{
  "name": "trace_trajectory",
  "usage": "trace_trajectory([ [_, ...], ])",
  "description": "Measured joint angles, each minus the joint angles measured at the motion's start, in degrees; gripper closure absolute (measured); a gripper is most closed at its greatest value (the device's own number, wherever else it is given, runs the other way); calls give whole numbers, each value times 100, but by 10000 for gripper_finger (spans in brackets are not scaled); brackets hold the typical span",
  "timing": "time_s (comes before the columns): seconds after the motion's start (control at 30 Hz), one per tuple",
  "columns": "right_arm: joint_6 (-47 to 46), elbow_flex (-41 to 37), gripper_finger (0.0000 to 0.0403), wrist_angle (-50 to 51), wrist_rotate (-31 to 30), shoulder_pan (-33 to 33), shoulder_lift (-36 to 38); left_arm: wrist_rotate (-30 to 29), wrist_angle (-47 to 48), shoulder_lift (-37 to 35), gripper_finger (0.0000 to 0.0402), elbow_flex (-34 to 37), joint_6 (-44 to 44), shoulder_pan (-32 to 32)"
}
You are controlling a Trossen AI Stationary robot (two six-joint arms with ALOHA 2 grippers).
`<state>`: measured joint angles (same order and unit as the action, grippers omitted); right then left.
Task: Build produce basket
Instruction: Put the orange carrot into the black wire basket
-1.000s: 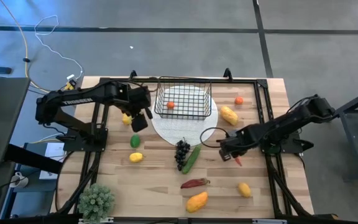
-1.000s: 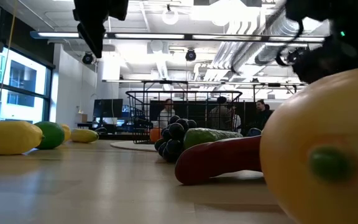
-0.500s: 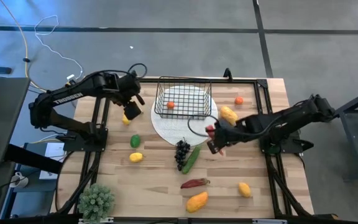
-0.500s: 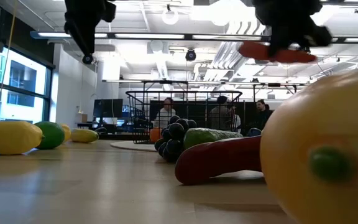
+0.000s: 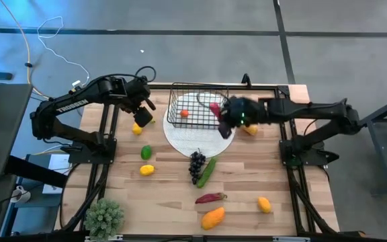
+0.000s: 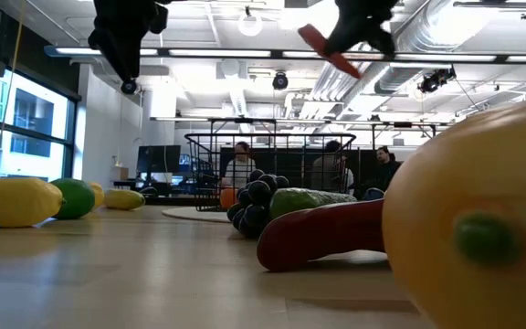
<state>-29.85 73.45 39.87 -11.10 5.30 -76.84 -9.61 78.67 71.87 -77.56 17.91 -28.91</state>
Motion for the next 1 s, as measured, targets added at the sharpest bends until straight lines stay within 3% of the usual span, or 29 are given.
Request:
trace_trajectory([
  [0.37,2489,-2,396,-1304,566,1140,-312,198,-1,0,193,0,101,4],
  [0.83,3182,-13,395,-1239,2039,1614,-1789,19,-57,0,193,0,-1,4],
  [1.0,3338,-13,395,-1107,2195,1747,-2062,66,-57,0,193,0,36,4],
])
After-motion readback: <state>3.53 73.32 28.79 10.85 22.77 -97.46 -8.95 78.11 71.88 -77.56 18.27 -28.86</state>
